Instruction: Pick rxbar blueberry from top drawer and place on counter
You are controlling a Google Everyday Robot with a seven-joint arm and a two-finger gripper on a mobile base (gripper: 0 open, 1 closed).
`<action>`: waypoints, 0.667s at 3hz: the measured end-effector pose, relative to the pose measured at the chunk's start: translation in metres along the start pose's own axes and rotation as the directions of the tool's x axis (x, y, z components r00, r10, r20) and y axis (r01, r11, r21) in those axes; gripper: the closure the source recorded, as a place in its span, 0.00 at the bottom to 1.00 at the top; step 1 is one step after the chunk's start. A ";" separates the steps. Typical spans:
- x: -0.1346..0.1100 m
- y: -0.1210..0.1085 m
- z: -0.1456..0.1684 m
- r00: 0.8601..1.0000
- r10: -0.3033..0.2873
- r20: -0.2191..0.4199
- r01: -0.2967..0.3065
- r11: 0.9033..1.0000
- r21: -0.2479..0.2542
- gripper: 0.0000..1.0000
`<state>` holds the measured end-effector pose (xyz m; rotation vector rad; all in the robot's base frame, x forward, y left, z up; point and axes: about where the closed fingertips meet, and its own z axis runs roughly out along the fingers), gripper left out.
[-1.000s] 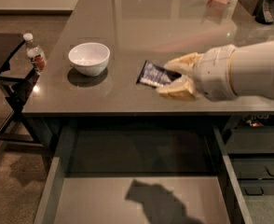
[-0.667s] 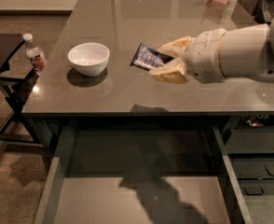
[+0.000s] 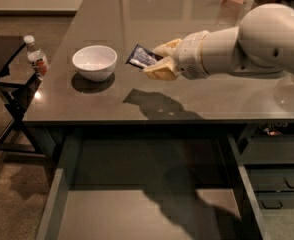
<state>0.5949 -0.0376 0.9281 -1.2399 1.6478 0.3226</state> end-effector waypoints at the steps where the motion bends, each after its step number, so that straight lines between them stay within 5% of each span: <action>1: 0.019 -0.006 0.027 0.999 0.037 -0.029 -0.037 0.999 -0.007 1.00; 2: 0.023 -0.007 0.033 0.998 0.046 -0.037 -0.046 0.999 -0.010 0.87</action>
Offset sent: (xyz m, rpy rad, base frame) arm 0.0179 0.0050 -0.0225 -0.0036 0.0377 -0.0177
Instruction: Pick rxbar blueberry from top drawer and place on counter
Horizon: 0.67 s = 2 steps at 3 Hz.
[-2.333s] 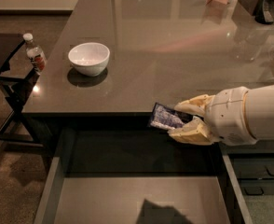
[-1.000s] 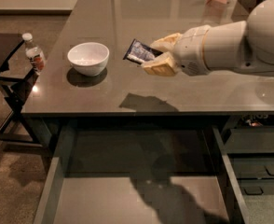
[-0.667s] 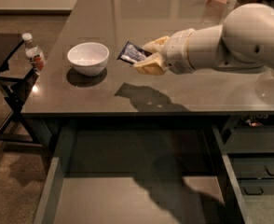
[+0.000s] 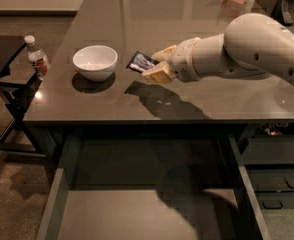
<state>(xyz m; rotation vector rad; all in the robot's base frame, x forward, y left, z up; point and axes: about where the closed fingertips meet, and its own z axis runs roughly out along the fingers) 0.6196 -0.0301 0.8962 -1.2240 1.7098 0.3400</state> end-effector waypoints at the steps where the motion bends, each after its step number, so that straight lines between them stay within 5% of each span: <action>1: 0.000 0.000 0.000 1.000 0.000 0.000 0.000 1.000 0.000 0.63; 2: 0.000 0.000 0.000 1.000 0.000 0.000 0.000 1.000 0.000 0.40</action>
Offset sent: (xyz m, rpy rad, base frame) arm 0.0000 0.0000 0.0000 0.0000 0.0000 0.0000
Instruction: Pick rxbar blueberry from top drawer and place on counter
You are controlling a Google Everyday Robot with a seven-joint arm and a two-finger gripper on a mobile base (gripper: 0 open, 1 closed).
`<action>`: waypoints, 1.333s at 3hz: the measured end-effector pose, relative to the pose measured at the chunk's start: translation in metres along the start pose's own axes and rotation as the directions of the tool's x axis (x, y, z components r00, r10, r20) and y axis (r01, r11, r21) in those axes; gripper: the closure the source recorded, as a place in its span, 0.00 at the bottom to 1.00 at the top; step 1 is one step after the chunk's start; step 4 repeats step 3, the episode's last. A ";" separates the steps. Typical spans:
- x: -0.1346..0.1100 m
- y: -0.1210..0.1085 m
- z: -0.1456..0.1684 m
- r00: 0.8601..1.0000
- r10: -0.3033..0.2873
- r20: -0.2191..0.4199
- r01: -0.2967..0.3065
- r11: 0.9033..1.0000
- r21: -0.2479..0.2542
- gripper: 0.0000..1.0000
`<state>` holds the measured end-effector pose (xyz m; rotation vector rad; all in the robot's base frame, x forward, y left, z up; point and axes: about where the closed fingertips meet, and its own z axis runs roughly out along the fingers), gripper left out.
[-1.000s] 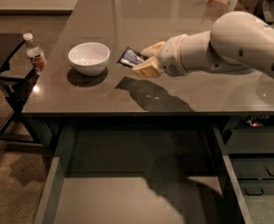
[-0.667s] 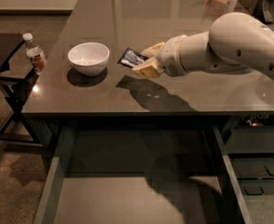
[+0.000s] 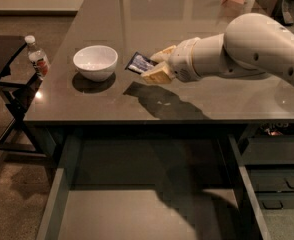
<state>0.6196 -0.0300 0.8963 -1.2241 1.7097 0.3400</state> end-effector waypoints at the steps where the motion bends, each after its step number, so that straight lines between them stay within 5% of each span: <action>1: 0.000 0.000 0.000 1.000 0.000 0.000 0.000 1.000 0.000 0.17; 2: 0.000 0.000 0.000 1.000 0.000 0.000 0.000 1.000 0.000 0.00; 4: 0.000 0.000 0.000 1.000 0.000 0.000 0.000 1.000 0.000 0.00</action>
Offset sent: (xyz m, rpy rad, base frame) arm 0.0000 0.0000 0.0000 0.0000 0.0000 0.0000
